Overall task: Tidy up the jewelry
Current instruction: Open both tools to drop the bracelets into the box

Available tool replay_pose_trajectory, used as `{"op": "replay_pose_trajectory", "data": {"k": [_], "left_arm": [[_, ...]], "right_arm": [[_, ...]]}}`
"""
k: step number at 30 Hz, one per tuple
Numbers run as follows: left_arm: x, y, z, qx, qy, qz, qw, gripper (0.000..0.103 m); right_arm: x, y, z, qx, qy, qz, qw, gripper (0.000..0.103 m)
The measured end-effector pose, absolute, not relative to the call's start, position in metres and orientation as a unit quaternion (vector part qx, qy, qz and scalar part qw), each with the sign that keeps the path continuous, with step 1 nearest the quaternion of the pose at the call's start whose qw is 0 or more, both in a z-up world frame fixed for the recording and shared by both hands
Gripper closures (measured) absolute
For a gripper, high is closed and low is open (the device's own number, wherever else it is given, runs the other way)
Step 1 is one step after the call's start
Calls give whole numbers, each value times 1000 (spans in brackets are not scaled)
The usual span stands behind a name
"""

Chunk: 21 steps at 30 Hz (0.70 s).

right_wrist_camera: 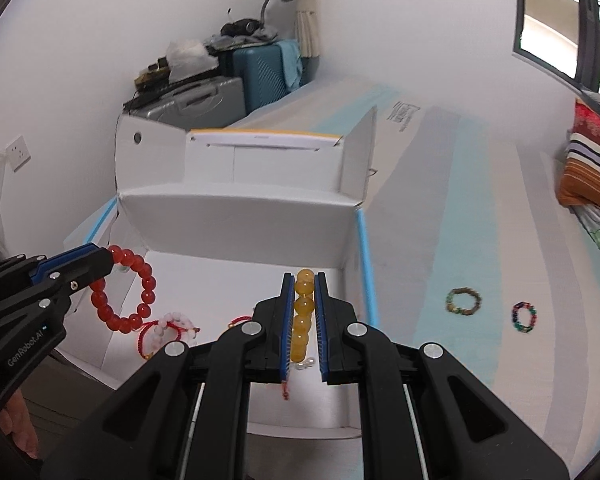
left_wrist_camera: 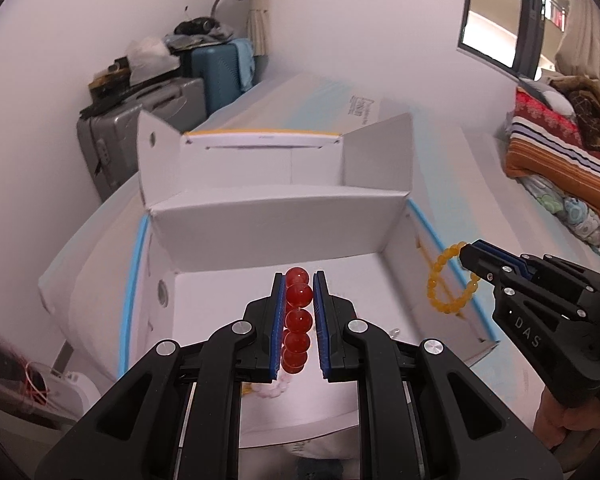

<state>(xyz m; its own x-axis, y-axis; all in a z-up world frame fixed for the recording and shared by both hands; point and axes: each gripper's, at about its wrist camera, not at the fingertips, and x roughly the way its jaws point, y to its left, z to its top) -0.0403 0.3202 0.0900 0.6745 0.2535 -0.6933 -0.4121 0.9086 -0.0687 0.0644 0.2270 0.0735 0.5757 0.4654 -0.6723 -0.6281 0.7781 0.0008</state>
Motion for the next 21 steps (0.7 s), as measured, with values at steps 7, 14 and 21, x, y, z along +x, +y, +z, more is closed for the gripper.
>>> {"op": "replay_pose_trajectory", "data": {"k": [7,14,21], "left_arm": [[-42,341,64,-117,382,200,895,90],[-35,352,37,-119,407,201,883,90],[-33,355,23,-124,419,204,876,90]], "right_arm": [[67,249,46,-130,365,314,867,94],[73,262,21,-135,396,309,854,94],[76,266,7,-140,412,306,847,94]]}}
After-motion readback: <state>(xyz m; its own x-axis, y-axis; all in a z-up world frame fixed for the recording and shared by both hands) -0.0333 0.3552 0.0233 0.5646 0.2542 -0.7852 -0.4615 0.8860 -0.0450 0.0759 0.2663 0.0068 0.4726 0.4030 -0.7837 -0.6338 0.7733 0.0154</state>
